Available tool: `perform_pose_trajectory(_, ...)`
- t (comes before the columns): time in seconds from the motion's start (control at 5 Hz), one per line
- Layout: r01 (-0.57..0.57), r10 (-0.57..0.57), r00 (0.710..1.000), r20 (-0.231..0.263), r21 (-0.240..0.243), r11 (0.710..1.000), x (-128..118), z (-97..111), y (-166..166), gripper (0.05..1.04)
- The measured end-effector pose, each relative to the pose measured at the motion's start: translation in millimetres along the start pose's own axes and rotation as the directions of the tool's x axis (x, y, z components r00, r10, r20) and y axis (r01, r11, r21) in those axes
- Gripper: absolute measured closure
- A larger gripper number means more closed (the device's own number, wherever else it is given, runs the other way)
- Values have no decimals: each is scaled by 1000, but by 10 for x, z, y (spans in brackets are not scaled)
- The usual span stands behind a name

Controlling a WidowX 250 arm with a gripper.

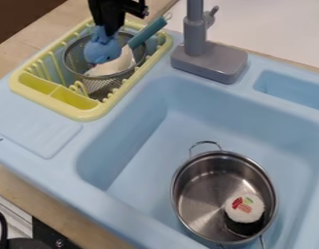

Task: Move the blue object to the upper left basket

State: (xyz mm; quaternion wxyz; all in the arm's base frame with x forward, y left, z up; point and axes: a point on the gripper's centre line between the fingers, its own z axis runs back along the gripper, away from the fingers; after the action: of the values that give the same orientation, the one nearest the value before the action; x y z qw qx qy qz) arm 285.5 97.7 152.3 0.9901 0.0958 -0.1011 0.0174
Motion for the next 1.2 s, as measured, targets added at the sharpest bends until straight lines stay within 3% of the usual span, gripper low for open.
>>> perform_pose_trajectory(0.2,-36,36,999,-5,30,999,108,-155,58,1029)
perform_pose_trajectory(0.6,-132,131,991,21,68,989,196,-175,239,1003)
perform_pose_trajectory(0.8,-136,136,991,9,79,988,163,-201,229,839)
perform_pose_trajectory(1.2,-134,139,990,-38,97,986,36,-286,193,303)
